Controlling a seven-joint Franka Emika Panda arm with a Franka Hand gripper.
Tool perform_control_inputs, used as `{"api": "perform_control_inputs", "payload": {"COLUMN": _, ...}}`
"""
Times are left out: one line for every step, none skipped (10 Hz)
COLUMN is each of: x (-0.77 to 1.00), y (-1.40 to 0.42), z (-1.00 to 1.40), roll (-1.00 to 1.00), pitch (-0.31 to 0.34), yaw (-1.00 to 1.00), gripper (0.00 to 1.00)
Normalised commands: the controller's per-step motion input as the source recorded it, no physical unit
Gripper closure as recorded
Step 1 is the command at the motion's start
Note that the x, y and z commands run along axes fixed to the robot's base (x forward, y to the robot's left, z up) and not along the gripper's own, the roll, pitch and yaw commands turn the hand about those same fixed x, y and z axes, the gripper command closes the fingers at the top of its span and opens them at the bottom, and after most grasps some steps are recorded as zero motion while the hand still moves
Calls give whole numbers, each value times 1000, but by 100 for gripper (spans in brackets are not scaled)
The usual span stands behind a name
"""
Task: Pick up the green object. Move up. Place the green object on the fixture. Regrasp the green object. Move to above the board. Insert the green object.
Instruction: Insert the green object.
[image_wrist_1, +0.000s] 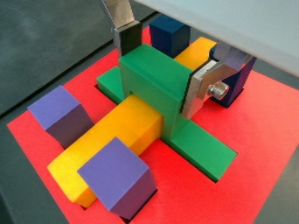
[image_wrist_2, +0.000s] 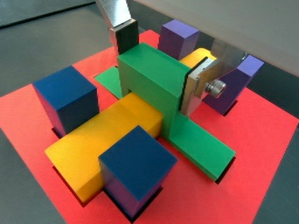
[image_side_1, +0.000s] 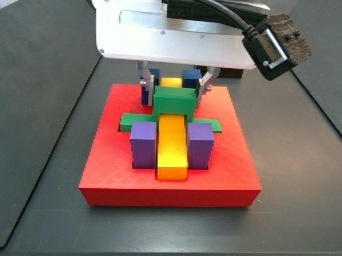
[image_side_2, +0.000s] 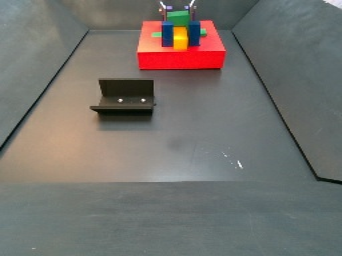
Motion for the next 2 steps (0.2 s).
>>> {"api": "perform_control_inputs", "payload": {"x": 0, "y": 0, "z": 0, "roll": 6, "pitch": 0, "yaw": 0, "gripper": 100}}
{"api": "perform_control_inputs", "payload": {"x": 0, "y": 0, "z": 0, "roll": 0, "pitch": 0, "yaw": 0, "gripper": 100}}
